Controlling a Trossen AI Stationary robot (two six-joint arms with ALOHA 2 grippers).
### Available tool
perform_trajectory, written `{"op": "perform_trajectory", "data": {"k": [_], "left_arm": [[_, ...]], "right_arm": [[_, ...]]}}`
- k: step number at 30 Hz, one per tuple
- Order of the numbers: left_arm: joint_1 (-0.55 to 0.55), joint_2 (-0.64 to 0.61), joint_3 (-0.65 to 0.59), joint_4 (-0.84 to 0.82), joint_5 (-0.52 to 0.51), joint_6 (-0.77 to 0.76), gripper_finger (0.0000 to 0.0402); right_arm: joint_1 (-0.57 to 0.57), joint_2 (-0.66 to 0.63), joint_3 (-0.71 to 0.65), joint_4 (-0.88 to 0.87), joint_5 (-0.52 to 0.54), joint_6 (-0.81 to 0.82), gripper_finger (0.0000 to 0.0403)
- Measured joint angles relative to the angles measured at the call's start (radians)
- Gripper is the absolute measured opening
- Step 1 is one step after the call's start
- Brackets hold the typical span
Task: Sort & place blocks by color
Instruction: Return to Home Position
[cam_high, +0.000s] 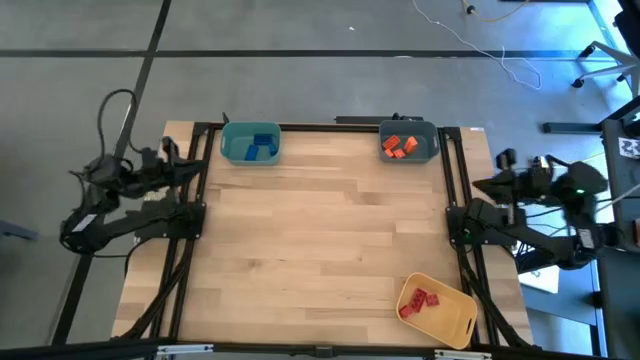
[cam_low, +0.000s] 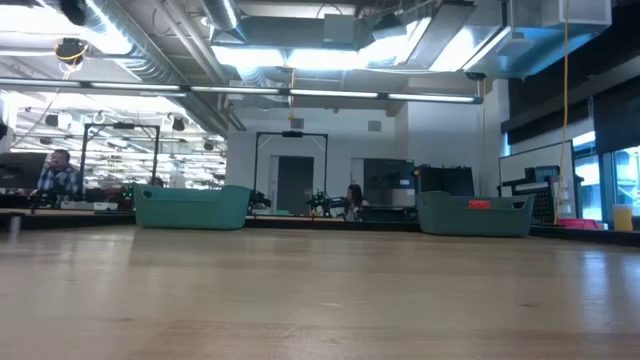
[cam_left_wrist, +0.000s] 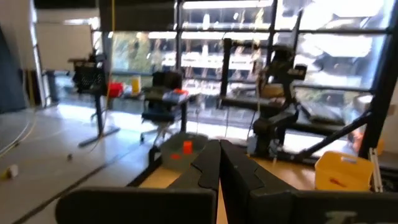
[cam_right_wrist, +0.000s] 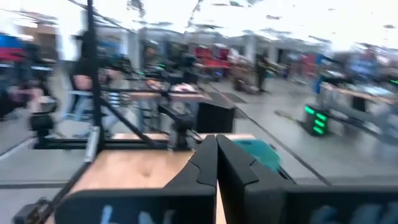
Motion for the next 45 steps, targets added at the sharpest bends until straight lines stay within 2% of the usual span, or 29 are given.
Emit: {"op": "perform_trajectory", "data": {"k": [2, 6, 11, 17, 27, 31, 38, 45], "left_arm": [[0.000, 0.000, -0.061, 0.102, 0.016, -0.007, 0.0000], [0.000, 0.000, -0.205, 0.278, 0.054, 0.000, 0.0000], [0.000, 0.000, -0.340, 0.408, 0.045, 0.000, 0.0000], [0.000, 0.000, -0.449, 0.442, 0.039, -0.012, 0.0000], [0.000, 0.000, -0.594, 0.492, 0.047, -0.014, 0.0000], [0.000, 0.001, -0.643, 0.516, 0.045, 0.023, 0.0000], [0.000, 0.000, -0.642, 0.515, 0.039, 0.127, 0.0000], [0.000, 0.002, -0.642, 0.507, 0.029, 0.139, 0.0000]], "right_arm": [[0.000, -0.001, -0.077, 0.112, -0.054, 0.002, 0.0000], [0.000, -0.001, -0.239, 0.246, -0.056, 0.043, 0.0000], [0.000, -0.001, -0.428, 0.446, -0.092, 0.144, 0.0000], [0.000, -0.001, -0.598, 0.664, -0.101, 0.159, 0.0000], [0.001, -0.001, -0.799, 0.831, -0.132, 0.130, 0.0000], [0.002, -0.001, -0.829, 0.816, -0.131, 0.083, 0.0000], [0.002, -0.001, -0.829, 0.803, -0.158, 0.050, 0.0000], [0.002, 0.003, -0.829, 0.800, -0.163, 0.049, 0.0010]]}}
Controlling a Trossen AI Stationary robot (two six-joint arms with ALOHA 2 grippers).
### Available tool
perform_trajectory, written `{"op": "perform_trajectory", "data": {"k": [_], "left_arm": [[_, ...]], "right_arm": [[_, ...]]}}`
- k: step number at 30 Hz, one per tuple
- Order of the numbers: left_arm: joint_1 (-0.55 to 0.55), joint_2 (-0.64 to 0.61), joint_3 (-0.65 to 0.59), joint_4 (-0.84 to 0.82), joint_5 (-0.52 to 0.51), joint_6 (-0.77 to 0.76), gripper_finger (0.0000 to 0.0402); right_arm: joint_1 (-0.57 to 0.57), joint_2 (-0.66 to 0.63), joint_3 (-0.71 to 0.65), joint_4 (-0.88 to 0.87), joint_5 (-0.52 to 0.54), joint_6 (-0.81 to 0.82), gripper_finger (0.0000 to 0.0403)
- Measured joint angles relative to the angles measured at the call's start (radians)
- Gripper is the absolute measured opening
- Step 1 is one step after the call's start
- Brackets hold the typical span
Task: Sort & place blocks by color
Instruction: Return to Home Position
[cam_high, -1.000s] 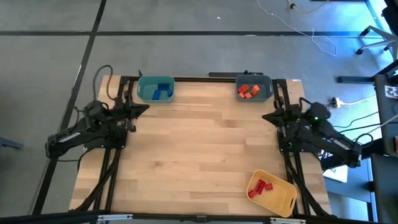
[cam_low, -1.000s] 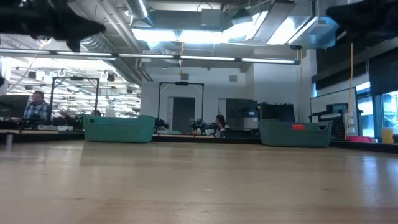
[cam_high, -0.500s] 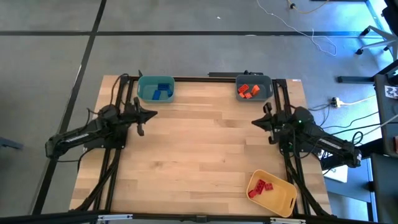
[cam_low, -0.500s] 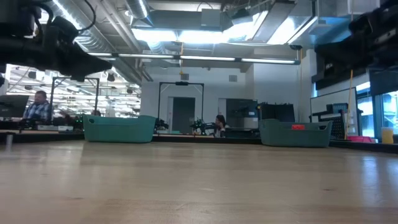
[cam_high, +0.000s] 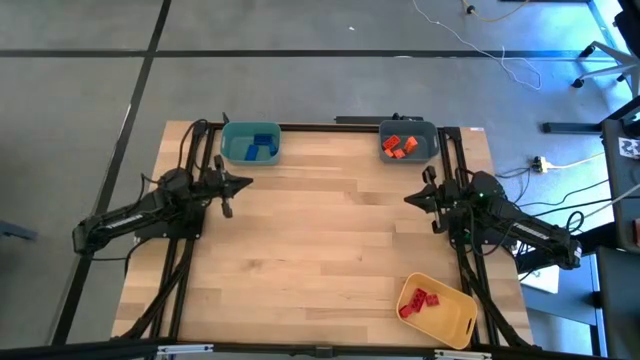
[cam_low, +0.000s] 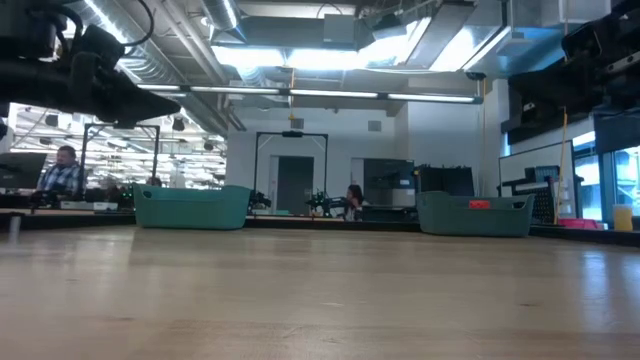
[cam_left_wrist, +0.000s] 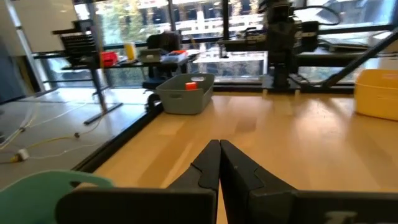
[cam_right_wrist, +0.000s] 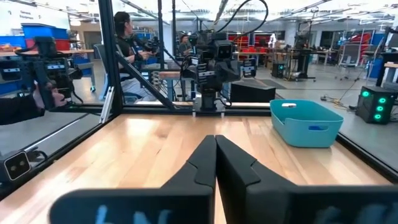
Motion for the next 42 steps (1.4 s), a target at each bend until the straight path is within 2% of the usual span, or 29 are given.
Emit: {"op": "perform_trajectory", "data": {"k": [11, 42], "left_arm": [[0.000, 0.000, -0.001, -0.012, -0.190, 0.055, 0.0000], [0.000, 0.000, -0.001, -0.007, -0.192, 0.052, 0.0000]], "right_arm": [[0.000, 0.000, 0.000, 0.000, 0.000, 0.056, 0.0017], [0.000, 0.000, 0.001, 0.001, 0.000, 0.054, 0.0017]]}}
